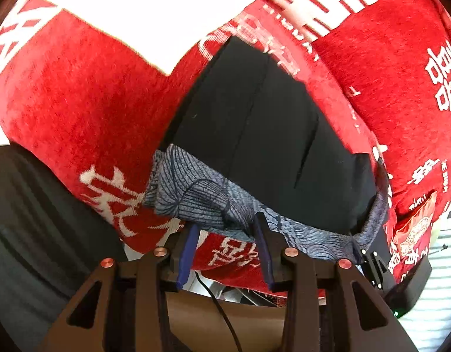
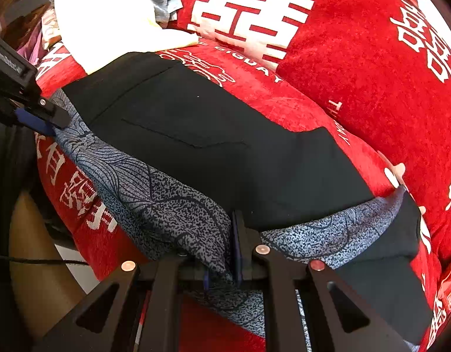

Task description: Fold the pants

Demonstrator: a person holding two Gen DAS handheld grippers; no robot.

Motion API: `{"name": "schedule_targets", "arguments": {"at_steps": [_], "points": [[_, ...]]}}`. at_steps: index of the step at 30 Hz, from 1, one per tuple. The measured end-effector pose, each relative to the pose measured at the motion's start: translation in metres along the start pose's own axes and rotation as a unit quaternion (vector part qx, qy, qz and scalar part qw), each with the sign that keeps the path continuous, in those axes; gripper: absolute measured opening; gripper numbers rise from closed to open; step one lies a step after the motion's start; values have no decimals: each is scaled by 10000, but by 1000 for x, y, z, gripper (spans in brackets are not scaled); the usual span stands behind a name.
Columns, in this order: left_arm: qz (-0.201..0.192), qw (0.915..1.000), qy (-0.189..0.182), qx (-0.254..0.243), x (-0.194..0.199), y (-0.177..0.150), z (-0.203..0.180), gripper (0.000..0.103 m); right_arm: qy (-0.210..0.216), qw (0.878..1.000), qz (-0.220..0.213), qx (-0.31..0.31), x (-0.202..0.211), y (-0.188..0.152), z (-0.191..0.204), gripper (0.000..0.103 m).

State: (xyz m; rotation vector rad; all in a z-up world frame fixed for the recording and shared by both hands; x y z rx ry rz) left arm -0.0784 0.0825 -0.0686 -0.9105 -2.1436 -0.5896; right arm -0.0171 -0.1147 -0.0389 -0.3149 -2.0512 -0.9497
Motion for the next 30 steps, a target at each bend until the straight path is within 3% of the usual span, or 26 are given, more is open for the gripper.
{"name": "schedule_targets", "arguments": {"at_steps": [7, 13, 18, 30], "points": [[-143, 9969, 106, -762, 7, -2, -43, 39, 142, 9997, 22, -187, 3, 0, -4, 13], [-133, 9949, 452, -893, -6, 3, -45, 39, 314, 9989, 9, -339, 6, 4, -12, 13], [-226, 9905, 583, -1227, -3, 7, -53, 39, 144, 9999, 59, -19, 2, -1, -1, 17], [-148, 9837, 990, -1494, -15, 7, -53, 39, 17, 9998, 121, 179, 2, 0, -2, 15]]}}
Point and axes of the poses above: each gripper's, at about its wrist camera, not at the fingertips, and x roughly against the way its jaws point, z to its left, y to its top, the point moved 7 cm from there along -x, roughly the way its jaws point, and after that the axes turned 10 degrees about -y, right-handed, at the moved point
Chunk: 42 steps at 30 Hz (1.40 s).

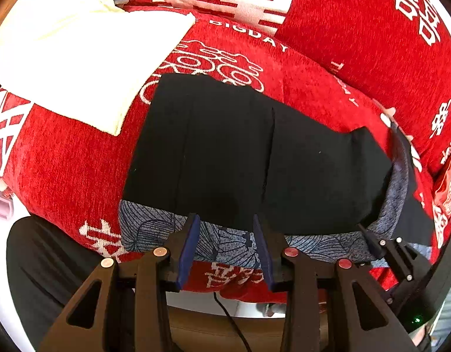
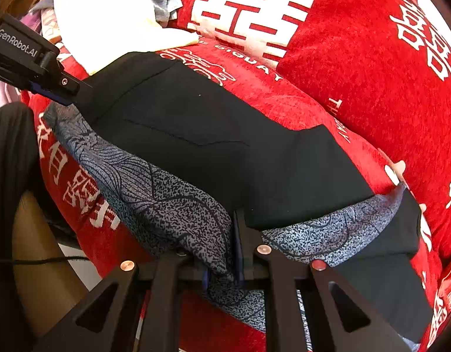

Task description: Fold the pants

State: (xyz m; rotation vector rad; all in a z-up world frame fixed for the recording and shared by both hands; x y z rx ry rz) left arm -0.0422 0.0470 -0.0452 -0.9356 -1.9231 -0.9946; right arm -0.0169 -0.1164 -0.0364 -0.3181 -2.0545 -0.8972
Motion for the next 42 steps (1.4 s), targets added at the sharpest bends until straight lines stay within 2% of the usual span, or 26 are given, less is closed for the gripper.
{"name": "schedule_targets", "arguments": {"at_steps": [4, 5, 6, 7, 8, 10, 13, 16, 20, 22, 24, 29, 33, 34, 35, 37, 38, 40, 42], "points": [[18, 9995, 246, -201, -3, -1, -2, 39, -137, 9997, 27, 210, 4, 1, 5, 21], [17, 9993, 277, -235, -4, -1, -2, 39, -98, 9996, 13, 260, 7, 1, 8, 30], [20, 9992, 309, -251, -4, -1, -1, 39, -38, 9996, -13, 290, 11, 0, 10, 43], [31, 9990, 353, -259, -5, -1, -1, 39, 48, 9994, -60, 343, 17, 0, 14, 49], [49, 9989, 393, -262, -6, -2, 0, 47, 72, 9992, -93, 391, 21, -1, 17, 58], [26, 9986, 469, -248, -7, -3, 2, 63, 135, 9984, -251, 485, 34, 0, 20, 60], [-22, 9983, 501, -291, -5, -1, 2, 64, 292, 9985, -401, 236, 47, 11, 9, 61], [-32, 9984, 520, -200, -6, 2, 7, 64, 421, 9970, -486, -425, 45, 32, -17, 71], [-111, 9987, 459, 177, -3, 10, 24, 64, 491, 9932, -200, -1041, 10, 69, -34, 74], [-167, 9983, 504, 229, 1, 13, 29, 64, 298, 9947, 301, -941, -18, 68, -28, 75], [-205, 9982, 519, 229, 4, 14, 33, 64, 165, 9931, 816, -823, -39, 52, -20, 75], [-121, 9990, 398, 152, -7, 23, 23, 64, 323, 9881, 710, -1328, -22, 10, -23, 75], [-152, 9991, 153, -371, -28, 41, -19, 64, 458, 9838, 669, -1600, -12, 19, -36, 76], [-132, 9981, 298, -527, -37, 44, -27, 66, 424, 9829, 640, -1674, -13, 25, -41, 76], [-118, 9968, 445, -657, -44, 46, -32, 78, 307, 9826, 686, -1697, -19, 27, -46, 76], [-51, 9925, 689, -1009, -57, 43, -40, 86, 28, 9814, 1074, -1591, -38, 26, -54, 77], [-64, 9886, 886, -1219, -58, 38, -43, 86, -90, 9786, 1302, -1588, -46, 23, -61, 75], [-38, 9808, 1175, -1554, -60, 27, -46, 86, -104, 9733, 1100, -2014, -40, 27, -81, 75], [-43, 9775, 1285, -1670, -59, 20, -46, 86, -555, 9622, 956, -2487, -37, 27, -121, 79]]}}
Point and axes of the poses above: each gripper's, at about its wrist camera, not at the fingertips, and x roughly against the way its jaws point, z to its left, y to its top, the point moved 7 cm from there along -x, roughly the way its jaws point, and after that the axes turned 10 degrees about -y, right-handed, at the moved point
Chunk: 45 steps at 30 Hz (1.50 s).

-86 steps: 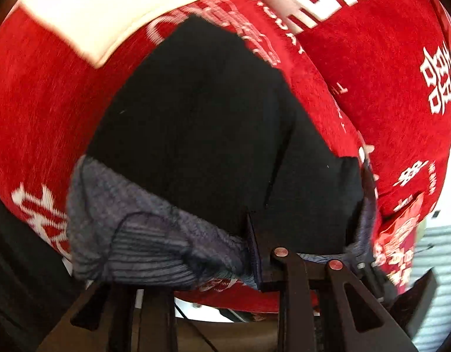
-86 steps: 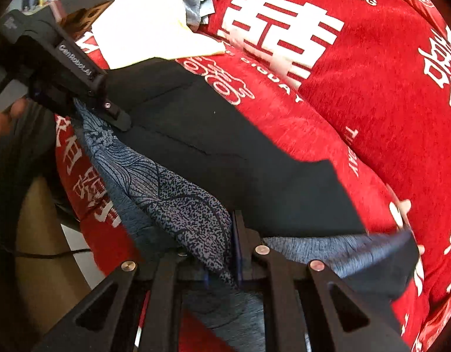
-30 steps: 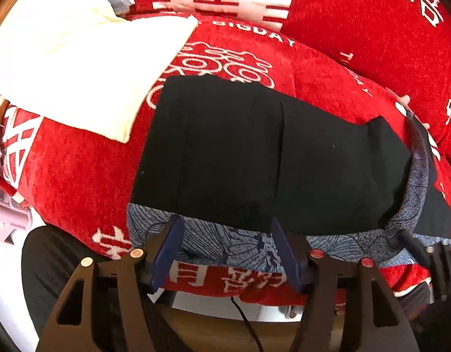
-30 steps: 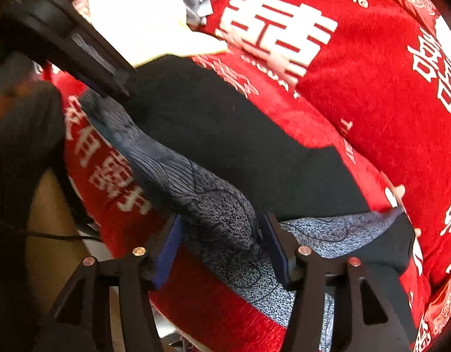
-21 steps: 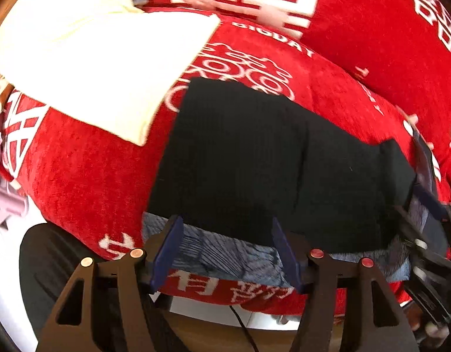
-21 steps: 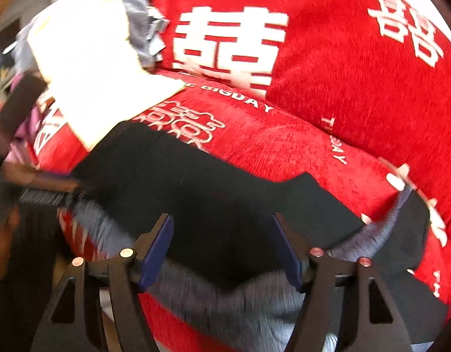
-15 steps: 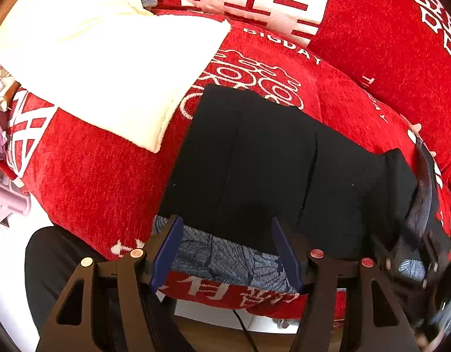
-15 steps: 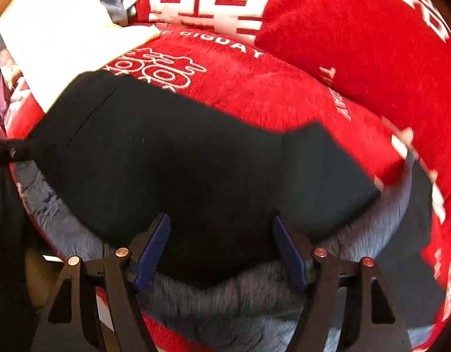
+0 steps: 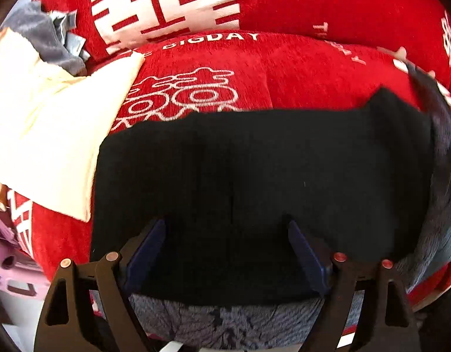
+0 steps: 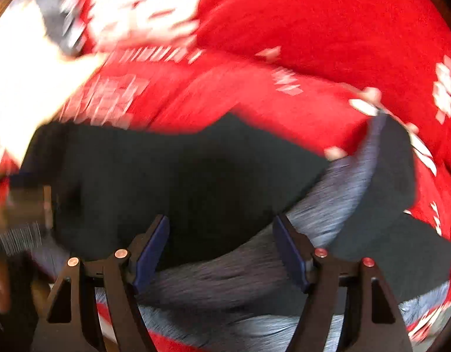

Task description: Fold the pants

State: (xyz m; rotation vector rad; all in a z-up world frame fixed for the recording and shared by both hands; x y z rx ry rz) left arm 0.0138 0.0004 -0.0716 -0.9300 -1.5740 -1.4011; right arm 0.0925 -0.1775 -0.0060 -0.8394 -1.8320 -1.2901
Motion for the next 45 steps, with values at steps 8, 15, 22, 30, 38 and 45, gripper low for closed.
{"name": "schedule_targets", "arguments": {"at_steps": [8, 15, 22, 30, 38, 45], "points": [[96, 9969, -784, 29, 17, 15, -43, 86, -2132, 9607, 1141, -1362, -103, 47, -127, 88], [530, 9950, -847, -71, -4, -8, -60, 88, -1104, 9732, 1258, -1574, -116, 48, -154, 11], [307, 9903, -1333, -241, 20, 1, -81, 88, -1125, 9582, 141, -2628, 11, -27, -230, 10], [589, 9832, -1372, -1051, -1, -11, -144, 92, -868, 9467, 868, -2979, 9, -143, -255, 13], [598, 9836, -1347, -1036, -2, -12, -140, 95, -1710, 9801, 402, -929, 12, -117, -231, 68], [571, 9856, -1297, -927, -2, -14, -143, 100, -2599, 9375, -801, 2169, 32, -89, -119, 80]]}}
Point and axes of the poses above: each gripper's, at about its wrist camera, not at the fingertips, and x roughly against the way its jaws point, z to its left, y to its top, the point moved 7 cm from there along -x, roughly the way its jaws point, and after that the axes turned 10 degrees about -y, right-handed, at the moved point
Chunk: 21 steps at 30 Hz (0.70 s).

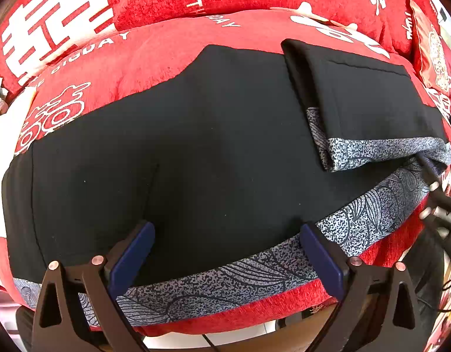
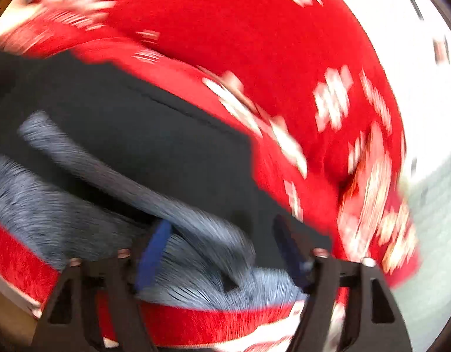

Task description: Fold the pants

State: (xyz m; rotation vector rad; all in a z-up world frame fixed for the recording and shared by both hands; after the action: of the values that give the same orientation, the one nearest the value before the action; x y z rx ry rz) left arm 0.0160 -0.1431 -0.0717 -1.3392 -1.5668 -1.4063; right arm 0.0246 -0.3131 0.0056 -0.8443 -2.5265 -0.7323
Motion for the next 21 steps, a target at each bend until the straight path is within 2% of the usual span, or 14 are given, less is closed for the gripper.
{"name": "schedule_targets", "arguments": {"at_steps": [3, 5, 6, 7, 8, 9, 10, 12, 14, 16, 18, 21], "points": [[-4, 10000, -12, -12, 0, 0, -1, 100, -328, 9935, -637, 888, 11, 27, 38, 80], [-2, 10000, -3, -25, 0, -1, -2, 100, -515, 9886, -729, 1217, 1, 39, 55, 79], [-6, 10000, 3, -25, 0, -1, -2, 100, -409, 9890, -721, 1229, -2, 42, 59, 70], [-1, 10000, 4, -31, 0, -1, -3, 100, 93, 9924, -648, 1046, -5, 45, 59, 54], [19, 10000, -3, -24, 0, -1, -2, 100, 502, 9942, -409, 863, -7, 48, 58, 4], [41, 10000, -14, 40, 3, 1, -1, 100, 755, 9953, -207, 575, -11, 49, 52, 6], [22, 9999, -23, 112, 6, 4, 0, 100, 879, 9957, -199, 234, -13, 50, 37, 5], [-201, 9996, 118, 176, 16, 19, 1, 100, 788, 9961, -132, -386, -16, 47, 4, 5], [-377, 9981, 495, -18, 23, 39, -6, 100, 709, 9911, 7, -1125, -22, 36, -35, 5], [-457, 9945, 889, -324, 22, 60, -21, 100, 677, 9790, 179, -1913, -31, 20, -75, 5], [-401, 9872, 1379, -688, 11, 76, -39, 100, 479, 9594, 420, -2746, -48, -5, -124, 5], [-118, 9713, 2092, -1128, -18, 85, -44, 100, 236, 9221, 851, -3768, -72, -51, -176, 6]]}}
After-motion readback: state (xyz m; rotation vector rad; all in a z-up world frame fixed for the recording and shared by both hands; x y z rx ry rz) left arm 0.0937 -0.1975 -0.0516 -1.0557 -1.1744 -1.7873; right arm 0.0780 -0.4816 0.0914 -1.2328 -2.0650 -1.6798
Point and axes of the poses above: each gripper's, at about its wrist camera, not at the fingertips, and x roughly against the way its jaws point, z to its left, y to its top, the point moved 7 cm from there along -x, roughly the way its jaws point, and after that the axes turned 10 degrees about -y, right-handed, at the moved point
